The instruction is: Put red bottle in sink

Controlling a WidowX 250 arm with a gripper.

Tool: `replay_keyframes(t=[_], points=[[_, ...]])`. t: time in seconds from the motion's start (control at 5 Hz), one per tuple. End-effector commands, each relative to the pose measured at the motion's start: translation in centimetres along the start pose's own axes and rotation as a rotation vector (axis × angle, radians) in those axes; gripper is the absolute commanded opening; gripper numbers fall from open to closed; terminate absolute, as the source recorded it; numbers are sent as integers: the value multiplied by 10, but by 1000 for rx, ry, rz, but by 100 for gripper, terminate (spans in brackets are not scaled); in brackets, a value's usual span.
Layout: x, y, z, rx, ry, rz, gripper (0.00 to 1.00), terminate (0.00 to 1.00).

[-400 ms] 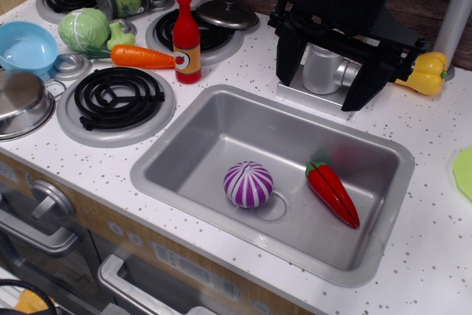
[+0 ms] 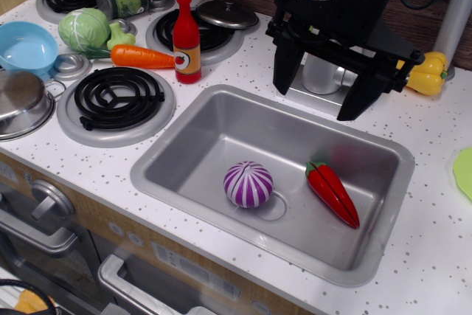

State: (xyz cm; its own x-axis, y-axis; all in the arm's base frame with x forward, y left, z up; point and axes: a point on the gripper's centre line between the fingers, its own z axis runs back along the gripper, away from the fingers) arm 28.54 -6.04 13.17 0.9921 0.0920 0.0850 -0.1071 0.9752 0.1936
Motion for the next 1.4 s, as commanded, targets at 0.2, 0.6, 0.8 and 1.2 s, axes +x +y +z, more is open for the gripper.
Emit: replay_keyframes(t=[0.2, 0.6, 0.8, 1.2], points=[[38, 89, -9, 104, -106, 125, 100, 0], [64, 144, -40, 14, -171, 83, 100, 0], [83, 160, -49, -1, -212, 42, 100, 0], [106, 170, -61, 30, -337, 3, 100, 0]])
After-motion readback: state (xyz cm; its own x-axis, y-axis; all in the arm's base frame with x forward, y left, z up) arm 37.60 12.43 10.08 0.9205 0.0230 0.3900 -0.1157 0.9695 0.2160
